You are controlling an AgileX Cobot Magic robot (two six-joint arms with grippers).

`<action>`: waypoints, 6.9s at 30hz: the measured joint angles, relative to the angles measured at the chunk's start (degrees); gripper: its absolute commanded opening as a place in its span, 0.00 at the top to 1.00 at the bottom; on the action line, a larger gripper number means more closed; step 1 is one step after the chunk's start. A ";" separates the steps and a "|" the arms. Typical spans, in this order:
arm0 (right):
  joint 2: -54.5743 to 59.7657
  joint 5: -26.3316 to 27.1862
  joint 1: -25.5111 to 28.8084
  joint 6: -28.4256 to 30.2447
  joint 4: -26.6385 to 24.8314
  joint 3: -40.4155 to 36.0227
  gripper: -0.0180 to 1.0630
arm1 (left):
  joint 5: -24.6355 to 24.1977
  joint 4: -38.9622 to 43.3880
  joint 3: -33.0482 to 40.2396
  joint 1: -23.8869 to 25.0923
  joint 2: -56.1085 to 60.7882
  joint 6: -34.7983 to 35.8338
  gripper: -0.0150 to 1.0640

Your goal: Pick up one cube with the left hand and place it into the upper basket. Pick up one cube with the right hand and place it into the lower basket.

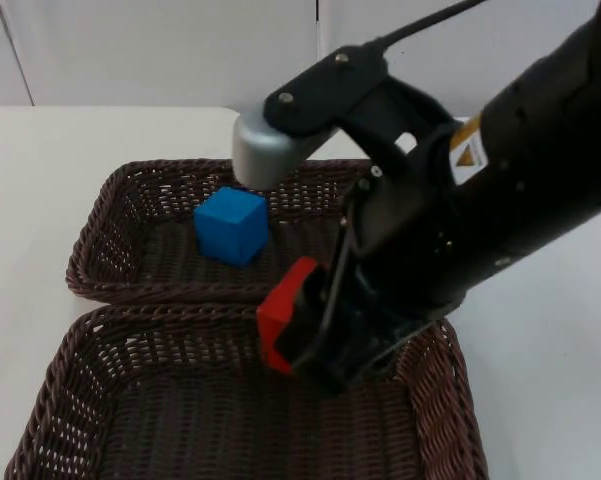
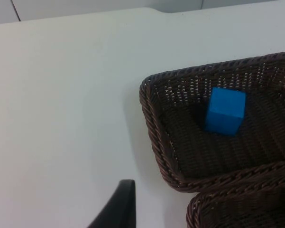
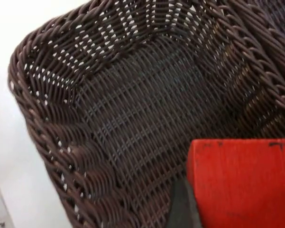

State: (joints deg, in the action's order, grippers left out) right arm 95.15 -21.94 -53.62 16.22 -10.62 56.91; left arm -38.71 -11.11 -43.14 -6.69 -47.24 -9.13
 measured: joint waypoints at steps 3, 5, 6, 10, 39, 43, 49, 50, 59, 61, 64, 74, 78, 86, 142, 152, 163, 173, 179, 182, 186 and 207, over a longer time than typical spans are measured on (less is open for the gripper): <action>1.92 3.60 -0.36 0.27 -0.52 0.00 0.98 | 0.00 0.00 0.00 0.00 0.00 0.00 0.01; 2.36 4.64 -0.68 0.89 -0.90 0.00 0.98 | 0.00 0.00 0.00 0.00 0.00 0.00 0.01; 3.06 5.59 -1.23 1.58 -1.04 0.00 0.98 | 0.00 0.00 0.00 0.00 0.00 0.00 0.01; 5.24 7.11 -2.55 2.32 -1.47 0.00 0.98 | 0.00 0.00 0.00 0.00 0.00 0.00 0.01; 19.36 14.75 -3.44 2.82 -1.69 0.21 0.72 | 0.00 0.00 0.00 0.00 0.00 0.00 0.01; 19.62 15.23 -3.44 2.82 -1.69 0.45 0.47 | 0.00 0.00 0.00 0.00 0.00 0.00 0.01; 19.86 15.38 -3.54 2.10 -1.69 0.55 0.29 | 0.00 0.00 0.00 0.00 0.00 0.00 0.01; 19.96 15.26 -3.54 1.82 -1.69 0.55 0.27 | 0.00 0.00 0.00 0.00 0.00 0.00 0.01; 19.05 11.80 -3.54 1.43 -1.69 0.55 0.27 | 0.00 0.00 0.00 0.00 0.00 0.00 0.01; 18.31 11.21 -3.54 1.43 -1.69 0.55 0.27 | 0.00 0.00 0.00 0.00 0.00 0.00 0.01; 14.29 10.63 -3.54 1.43 -1.69 0.55 0.27 | 0.00 0.00 0.00 0.00 0.00 0.00 0.01; -1.09 7.29 -3.54 1.33 -1.69 0.55 0.27 | 0.00 0.00 0.00 0.00 0.00 0.00 0.01; -6.21 5.88 -3.54 1.33 -1.69 0.55 0.27 | 0.00 0.00 0.00 0.00 0.00 0.00 0.01; -14.90 1.95 -3.54 1.33 -0.36 0.55 0.27 | 0.00 0.00 0.00 0.00 0.00 0.00 0.01; -59.11 -0.81 -3.67 0.01 -0.28 -18.46 0.27 | -19.95 0.95 10.30 0.00 47.04 -0.22 0.01; -60.45 -2.67 -3.67 0.01 -0.18 -19.07 0.27 | -21.96 5.00 13.52 0.00 47.04 3.82 0.01; -60.45 -3.88 -3.67 -0.10 0.06 -19.32 0.27 | -22.08 10.26 13.52 0.00 47.04 11.28 0.01; -61.03 -6.03 -3.67 -1.44 0.06 -19.32 0.27 | -22.08 10.75 13.52 0.00 47.04 11.48 0.01; -66.43 -8.54 -3.67 -3.46 0.06 -19.32 0.27 | -22.08 10.55 13.62 0.00 47.04 10.05 0.01; -68.86 -11.17 -3.67 -3.79 0.06 -19.32 0.27 | -22.19 10.41 13.75 0.00 47.04 9.51 0.01; -71.53 -15.58 -3.67 -4.68 0.06 -19.32 0.27 | -22.31 10.37 14.14 0.00 47.04 9.13 0.01; -94.20 -36.70 -3.78 -12.94 7.34 -19.32 0.27 | -22.57 10.37 14.48 0.00 47.04 9.13 0.01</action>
State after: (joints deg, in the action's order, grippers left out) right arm 0.95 -58.64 -57.39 3.28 -3.28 37.59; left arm -61.28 -0.74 -28.67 -6.69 -0.20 0.00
